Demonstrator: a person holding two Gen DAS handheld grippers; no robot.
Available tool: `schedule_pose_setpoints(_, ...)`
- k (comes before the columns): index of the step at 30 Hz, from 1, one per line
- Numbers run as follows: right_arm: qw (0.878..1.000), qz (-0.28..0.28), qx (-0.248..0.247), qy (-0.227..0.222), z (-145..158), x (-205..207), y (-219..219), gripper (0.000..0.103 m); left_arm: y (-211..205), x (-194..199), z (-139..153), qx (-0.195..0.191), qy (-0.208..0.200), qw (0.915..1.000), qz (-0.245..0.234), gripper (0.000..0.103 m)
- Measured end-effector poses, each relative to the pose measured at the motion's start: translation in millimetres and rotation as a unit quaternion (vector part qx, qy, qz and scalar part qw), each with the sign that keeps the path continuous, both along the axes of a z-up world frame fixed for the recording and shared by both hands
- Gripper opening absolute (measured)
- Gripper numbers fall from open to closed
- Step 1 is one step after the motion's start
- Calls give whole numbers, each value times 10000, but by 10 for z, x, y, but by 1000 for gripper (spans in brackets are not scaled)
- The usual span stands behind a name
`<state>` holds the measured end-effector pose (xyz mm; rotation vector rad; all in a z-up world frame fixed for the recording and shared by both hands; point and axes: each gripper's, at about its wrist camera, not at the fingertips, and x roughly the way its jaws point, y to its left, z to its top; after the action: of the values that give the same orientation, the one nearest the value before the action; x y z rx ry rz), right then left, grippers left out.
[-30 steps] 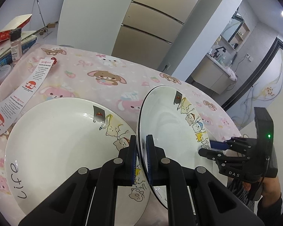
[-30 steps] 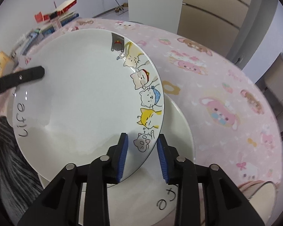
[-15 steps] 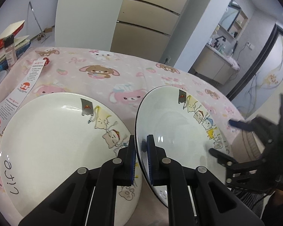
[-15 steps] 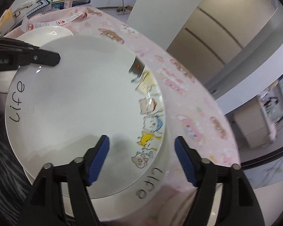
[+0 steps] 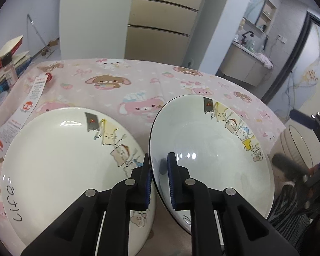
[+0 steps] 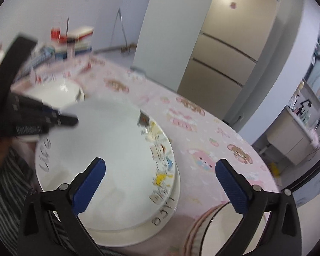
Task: Organize plates and bowls
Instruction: 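Open the right tool to release the plate and withdraw, then move the right tool toward another white cartoon-rim 'Life' plate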
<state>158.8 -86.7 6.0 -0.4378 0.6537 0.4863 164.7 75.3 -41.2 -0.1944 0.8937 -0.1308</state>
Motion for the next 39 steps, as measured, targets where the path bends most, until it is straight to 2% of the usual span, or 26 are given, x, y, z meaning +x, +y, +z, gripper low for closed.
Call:
schedule_pose_setpoints(3, 9989, 178, 373, -200, 10, -56, -17, 103, -64, 35, -53, -18, 143, 9997, -186, 16)
schedule_pose_setpoints(8, 9968, 100, 672, -430, 20, -115, -35, 103, -160, 34, -70, 313, 129, 9992, -220, 15)
schedule_pose_setpoints(15, 9932, -31, 1138, -245, -48, -39, -161, 103, -171, 36, -71, 370, 121, 9990, -226, 15)
schedule_pose_setpoints(21, 9910, 34, 1296, -322, -20, -71, -201, 103, -167, -12, 75, 542, -226, 9982, -129, 16)
schedule_pose_setpoints(23, 9893, 74, 1411, -369, 10, -90, -218, 103, -161, -47, 153, 622, -470, 9969, -43, 41)
schedule_pose_setpoints(24, 9886, 85, 1453, -386, 25, -96, -224, 103, -160, -64, 188, 663, -560, 9962, -32, 86)
schedule_pose_setpoints(25, 9879, 102, 1496, -403, 39, -102, -229, 103, -159, -91, 233, 706, -721, 9949, 14, 102)
schedule_pose_setpoints(27, 9862, 142, 1588, -446, 58, -117, -247, 103, -162, -154, 320, 819, -1044, 9911, 110, 103)
schedule_pose_setpoints(29, 9843, 241, 1686, -464, 78, -132, -256, 103, -163, -186, 384, 898, -1181, 9888, 157, 103)
schedule_pose_setpoints(39, 9796, 598, 1878, -389, 210, -220, -134, 103, 61, -359, 582, 637, -1385, 9879, 303, 103)
